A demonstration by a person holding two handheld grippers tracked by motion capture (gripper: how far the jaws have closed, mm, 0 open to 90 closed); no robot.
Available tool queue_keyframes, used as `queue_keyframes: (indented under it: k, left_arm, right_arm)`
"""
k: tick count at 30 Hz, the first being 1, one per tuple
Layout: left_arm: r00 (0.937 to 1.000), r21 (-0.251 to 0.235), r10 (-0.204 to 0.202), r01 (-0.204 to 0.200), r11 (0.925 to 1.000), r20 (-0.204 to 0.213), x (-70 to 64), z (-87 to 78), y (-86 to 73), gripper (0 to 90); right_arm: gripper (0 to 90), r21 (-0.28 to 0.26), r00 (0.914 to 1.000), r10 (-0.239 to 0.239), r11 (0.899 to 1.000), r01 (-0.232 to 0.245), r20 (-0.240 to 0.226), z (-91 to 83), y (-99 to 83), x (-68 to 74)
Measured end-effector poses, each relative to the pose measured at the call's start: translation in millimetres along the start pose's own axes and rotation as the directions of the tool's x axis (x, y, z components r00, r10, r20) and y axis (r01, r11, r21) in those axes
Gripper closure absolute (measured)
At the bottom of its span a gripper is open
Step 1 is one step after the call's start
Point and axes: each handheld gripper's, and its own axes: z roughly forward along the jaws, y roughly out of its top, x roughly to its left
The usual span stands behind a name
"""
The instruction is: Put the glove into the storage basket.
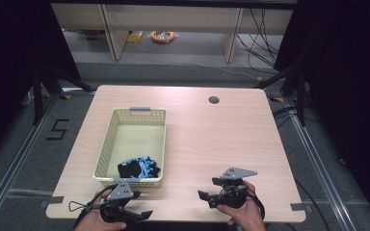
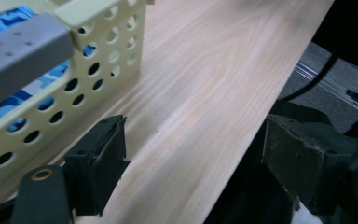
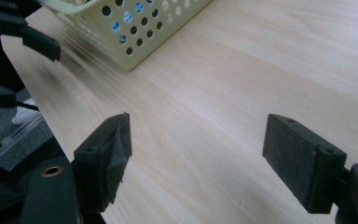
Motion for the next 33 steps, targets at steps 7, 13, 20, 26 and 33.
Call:
queue_keyframes:
  k: [7,13,20,26,33]
  left_arm:
    - [0.9999,0.016,0.010,-0.010,0.9998,-0.008,2.0,-1.1,-4.1,20.9]
    - [1.0000,0.012,-0.006,0.006,0.9999,-0.006,0.4,0.4,-8.9,20.9]
    - [0.9997,0.016,-0.023,0.023,0.9996,-0.012,-1.2,0.6,-11.0,21.0]
    - [1.0000,0.024,0.002,-0.001,0.9997,-0.009,-0.6,0.3,-11.0,21.0]
    - [0.9994,0.015,-0.033,0.033,0.9993,-0.008,-1.7,1.6,-11.7,21.1]
  right_arm:
    - [24.6,0.023,0.9998,-0.011,1.000,0.011,0.016,-1.8,-12.3,3.0]
    - [24.2,0.036,0.9984,-0.021,0.999,0.019,0.052,-8.3,-23.2,6.1]
    - [23.8,0.033,0.9965,-0.036,0.999,0.033,0.075,-14.3,-30.7,8.3]
    - [23.6,0.018,0.9966,-0.021,1.000,0.020,0.079,-18.5,-33.1,8.4]
    - [23.5,0.011,0.9967,-0.018,1.000,0.017,0.079,-20.9,-33.6,6.1]
